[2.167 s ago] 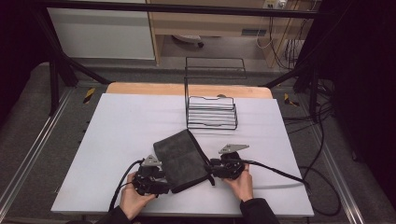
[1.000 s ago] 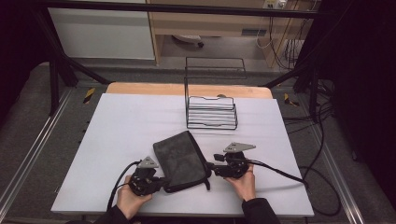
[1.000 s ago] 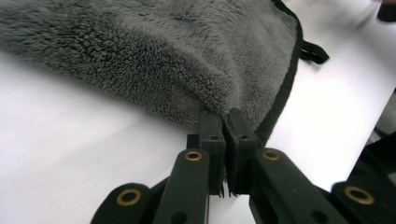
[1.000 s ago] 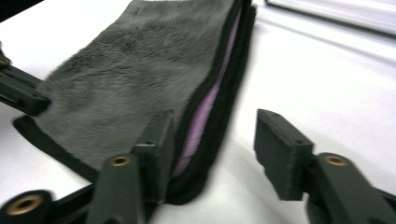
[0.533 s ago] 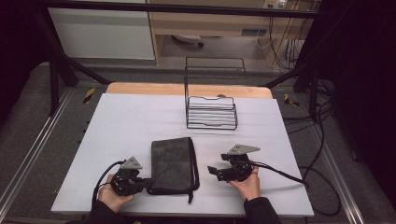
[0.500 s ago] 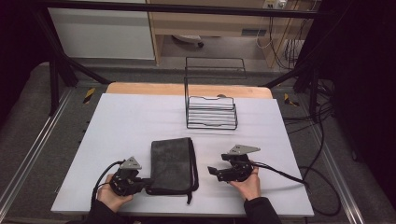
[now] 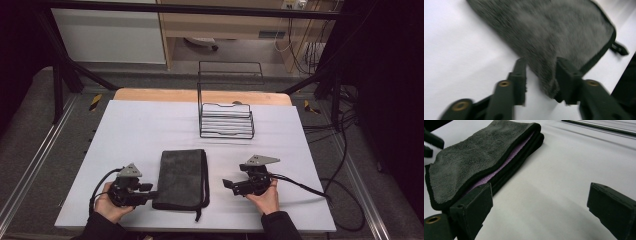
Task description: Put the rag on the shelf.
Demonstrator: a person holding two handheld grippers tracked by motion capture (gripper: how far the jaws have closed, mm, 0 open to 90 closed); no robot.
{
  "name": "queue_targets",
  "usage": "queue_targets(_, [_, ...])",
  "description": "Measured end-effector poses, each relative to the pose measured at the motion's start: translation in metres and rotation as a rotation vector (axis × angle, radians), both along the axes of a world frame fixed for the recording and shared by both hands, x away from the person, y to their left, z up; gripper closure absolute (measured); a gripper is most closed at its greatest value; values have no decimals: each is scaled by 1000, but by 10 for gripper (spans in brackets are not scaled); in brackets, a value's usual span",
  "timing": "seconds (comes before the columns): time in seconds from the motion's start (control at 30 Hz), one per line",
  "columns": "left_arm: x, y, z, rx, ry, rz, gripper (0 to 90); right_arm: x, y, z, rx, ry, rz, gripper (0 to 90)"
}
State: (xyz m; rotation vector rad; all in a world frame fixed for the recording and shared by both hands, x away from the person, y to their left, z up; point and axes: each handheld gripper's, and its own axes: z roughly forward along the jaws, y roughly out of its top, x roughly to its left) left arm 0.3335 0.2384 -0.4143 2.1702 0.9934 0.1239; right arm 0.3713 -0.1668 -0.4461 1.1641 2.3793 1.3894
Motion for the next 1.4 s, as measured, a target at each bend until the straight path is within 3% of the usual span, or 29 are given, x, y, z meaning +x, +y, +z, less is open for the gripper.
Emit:
queue_targets(0.03, [4, 4, 4, -11, -16, 27, 424, 0, 0, 0, -1, -4, 4, 61])
queue_targets(0.13, [15, 10, 12, -39, -45, 82, 315, 0, 0, 0, -3, -5, 7, 51])
queue_targets(0.37, [46, 9, 23, -52, -86, 137, 210, 0, 0, 1, 3, -12, 2, 37])
queue_targets(0.5, [62, 2, 20, -36, -103, 169, 138, 1, 0, 0, 4, -12, 2, 31])
queue_targets(0.67, [83, -7, 11, -9, -96, 221, 121, 1, 0, -1, -3, -5, 0, 31])
queue_targets(0.9, [108, -15, -6, 39, -88, 269, 203, 1, 1, -2, -10, -1, 0, 28])
queue_targets(1.07, [115, -21, -17, 16, -43, 269, 329, 1, 1, -2, -11, 0, 1, 29])
queue_targets(1.23, [117, -26, -26, -13, -1, 265, 559, 0, 2, -3, -16, 6, -1, 28])
queue_targets(1.3, [118, -26, -28, -37, 17, 266, 584, 1, 2, -3, -15, 6, -1, 28])
queue_targets(1.4, [116, -27, -29, -40, 32, 257, 644, 1, 2, -4, -16, 5, 0, 27])
